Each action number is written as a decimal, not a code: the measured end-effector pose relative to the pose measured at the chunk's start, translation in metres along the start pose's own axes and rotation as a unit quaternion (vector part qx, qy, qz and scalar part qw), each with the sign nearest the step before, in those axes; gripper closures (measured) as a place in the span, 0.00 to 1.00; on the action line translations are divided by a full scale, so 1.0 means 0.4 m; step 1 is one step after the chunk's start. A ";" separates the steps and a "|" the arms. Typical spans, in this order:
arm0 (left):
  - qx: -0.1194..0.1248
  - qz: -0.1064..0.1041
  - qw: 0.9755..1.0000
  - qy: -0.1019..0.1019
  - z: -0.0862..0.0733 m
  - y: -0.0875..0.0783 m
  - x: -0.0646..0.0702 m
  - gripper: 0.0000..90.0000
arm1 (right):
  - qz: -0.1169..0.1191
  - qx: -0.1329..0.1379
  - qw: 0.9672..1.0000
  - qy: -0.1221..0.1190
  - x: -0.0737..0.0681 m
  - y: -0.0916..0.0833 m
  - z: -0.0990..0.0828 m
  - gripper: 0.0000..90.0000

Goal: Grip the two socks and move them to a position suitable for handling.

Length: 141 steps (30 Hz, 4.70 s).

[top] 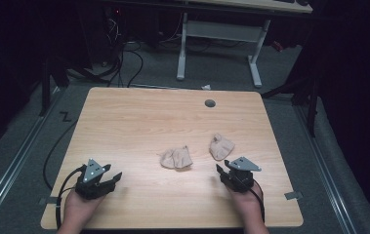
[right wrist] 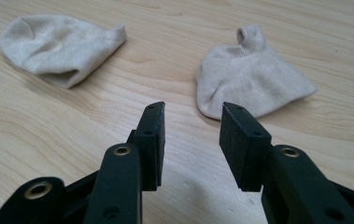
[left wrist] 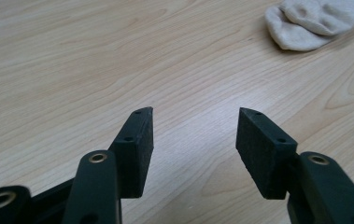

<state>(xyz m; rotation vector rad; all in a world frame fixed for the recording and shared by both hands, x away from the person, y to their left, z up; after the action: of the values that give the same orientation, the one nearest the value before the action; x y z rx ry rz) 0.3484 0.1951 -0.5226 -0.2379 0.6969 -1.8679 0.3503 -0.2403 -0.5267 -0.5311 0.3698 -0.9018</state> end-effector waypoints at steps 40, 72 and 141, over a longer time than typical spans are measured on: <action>0.002 -0.025 1.000 -0.006 0.005 -0.004 0.001 0.51 | 0.026 -0.007 0.999 -0.021 -0.048 0.009 0.007 0.66; 0.002 -0.033 0.999 -0.002 0.001 -0.008 0.006 0.50 | 0.087 -0.056 0.992 -0.072 -0.240 0.235 0.168 0.69; -0.015 -0.057 0.998 0.007 0.023 0.031 0.074 0.74 | 0.027 -0.063 0.997 0.023 -0.008 0.189 0.089 0.99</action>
<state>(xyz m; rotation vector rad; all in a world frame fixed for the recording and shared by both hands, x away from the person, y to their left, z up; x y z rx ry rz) 0.3508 0.1622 -0.5268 -0.2903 0.7344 -1.9696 0.4151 -0.1895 -0.5413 -0.6134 0.4823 -0.8425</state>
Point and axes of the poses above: each handheld gripper's, and its own axes: y roughly forward along the jaws, z roughly out of its top, x roughly to its right, the point moved 3 cm from there along y, roughly forward along the jaws, and after that the axes turned 14 degrees about z, right-handed, at the moved point
